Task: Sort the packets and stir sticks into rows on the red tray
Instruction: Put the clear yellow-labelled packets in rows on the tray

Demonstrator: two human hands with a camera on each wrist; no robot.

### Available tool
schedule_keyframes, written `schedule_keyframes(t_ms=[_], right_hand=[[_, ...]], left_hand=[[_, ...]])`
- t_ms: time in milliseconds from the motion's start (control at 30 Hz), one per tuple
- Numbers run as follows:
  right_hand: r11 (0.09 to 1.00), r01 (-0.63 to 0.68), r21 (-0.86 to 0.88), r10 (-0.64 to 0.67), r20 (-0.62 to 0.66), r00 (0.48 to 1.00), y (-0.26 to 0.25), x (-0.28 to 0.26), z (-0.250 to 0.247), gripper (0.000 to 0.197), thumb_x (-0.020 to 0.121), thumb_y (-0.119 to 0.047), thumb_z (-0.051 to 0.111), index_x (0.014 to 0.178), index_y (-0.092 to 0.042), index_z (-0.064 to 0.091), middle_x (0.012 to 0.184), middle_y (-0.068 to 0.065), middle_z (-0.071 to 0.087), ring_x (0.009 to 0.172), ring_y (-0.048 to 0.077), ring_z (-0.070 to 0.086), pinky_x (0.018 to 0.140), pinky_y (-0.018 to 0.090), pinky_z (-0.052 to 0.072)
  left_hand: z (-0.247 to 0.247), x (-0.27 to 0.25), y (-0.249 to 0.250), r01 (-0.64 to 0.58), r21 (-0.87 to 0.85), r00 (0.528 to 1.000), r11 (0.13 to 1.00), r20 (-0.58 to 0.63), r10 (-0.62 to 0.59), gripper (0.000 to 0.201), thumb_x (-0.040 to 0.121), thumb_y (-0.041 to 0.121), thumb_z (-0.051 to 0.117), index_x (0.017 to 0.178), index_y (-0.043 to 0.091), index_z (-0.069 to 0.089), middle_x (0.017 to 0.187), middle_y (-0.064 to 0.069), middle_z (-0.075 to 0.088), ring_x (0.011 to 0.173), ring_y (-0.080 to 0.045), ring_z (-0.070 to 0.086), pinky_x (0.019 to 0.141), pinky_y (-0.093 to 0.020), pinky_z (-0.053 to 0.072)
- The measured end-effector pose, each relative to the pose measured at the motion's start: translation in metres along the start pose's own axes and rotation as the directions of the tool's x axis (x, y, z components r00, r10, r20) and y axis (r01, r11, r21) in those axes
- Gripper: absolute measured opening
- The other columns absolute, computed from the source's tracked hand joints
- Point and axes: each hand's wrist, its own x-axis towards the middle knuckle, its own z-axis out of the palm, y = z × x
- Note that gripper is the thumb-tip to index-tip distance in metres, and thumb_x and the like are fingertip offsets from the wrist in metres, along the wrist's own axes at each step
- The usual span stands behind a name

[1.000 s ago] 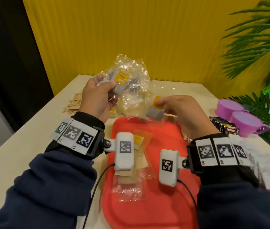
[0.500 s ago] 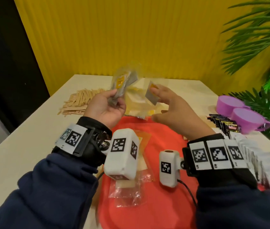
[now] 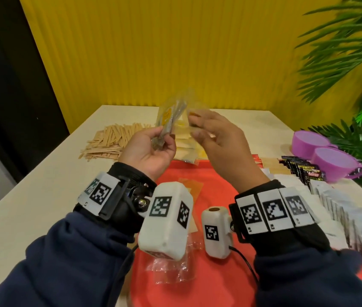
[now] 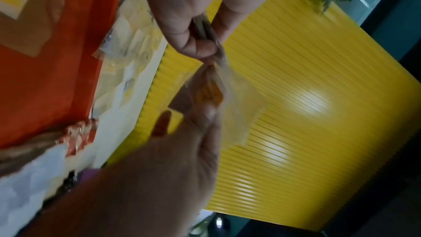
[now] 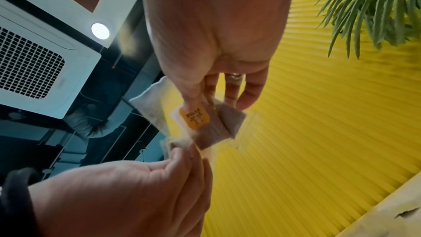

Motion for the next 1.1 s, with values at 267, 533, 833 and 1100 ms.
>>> schedule_keyframes(t_ms=[267,533,833,1100], right_hand=[[0.899,-0.296,0.322,0.368,-0.190,0.910,0.008,0.007,-0.017,0.027,0.095,-0.011,0.047,0.072,-0.022,0.057,0.069,-0.002,0.055,0.064,0.009,0.054,0.064,0.024,0.051],[0.590,-0.488,0.643,0.679,-0.069,0.730,0.012,0.008,-0.024,0.020,0.091,0.004,0.045,0.091,-0.015,0.051,0.076,0.007,0.051,0.064,0.021,0.050,0.081,0.052,0.049],[0.476,-0.524,0.706,0.631,0.142,0.763,0.008,0.007,-0.015,0.020,0.090,0.007,0.049,0.091,-0.008,0.061,0.070,0.001,0.065,0.056,0.009,0.060,0.052,0.028,0.055],[0.584,-0.567,0.580,0.564,0.212,0.798,0.001,0.002,-0.005,0.025,0.091,0.004,0.049,0.075,-0.015,0.059,0.070,0.000,0.058,0.050,0.004,0.053,0.049,0.019,0.044]], left_hand=[[-0.003,0.006,-0.004,-0.092,0.207,0.996,0.974,0.012,0.092,0.005,0.092,-0.001,0.047,0.093,0.000,0.051,0.085,-0.015,0.056,0.061,-0.013,0.054,0.042,-0.014,0.044],[-0.003,0.006,-0.005,-0.147,0.267,0.989,0.952,0.040,0.141,0.017,0.088,-0.011,0.042,0.081,0.001,0.051,0.077,-0.013,0.053,0.059,-0.019,0.060,0.042,-0.021,0.049],[-0.006,0.008,-0.013,-0.161,0.330,0.987,0.930,0.078,0.143,0.018,0.087,-0.012,0.046,0.092,0.002,0.057,0.074,-0.011,0.063,0.053,-0.016,0.066,0.051,-0.027,0.056],[-0.005,0.001,-0.026,-0.093,0.404,0.972,0.910,0.234,-0.004,0.044,0.081,-0.009,0.045,0.123,-0.003,0.052,0.108,-0.022,0.059,0.096,-0.032,0.059,0.094,-0.053,0.046]])
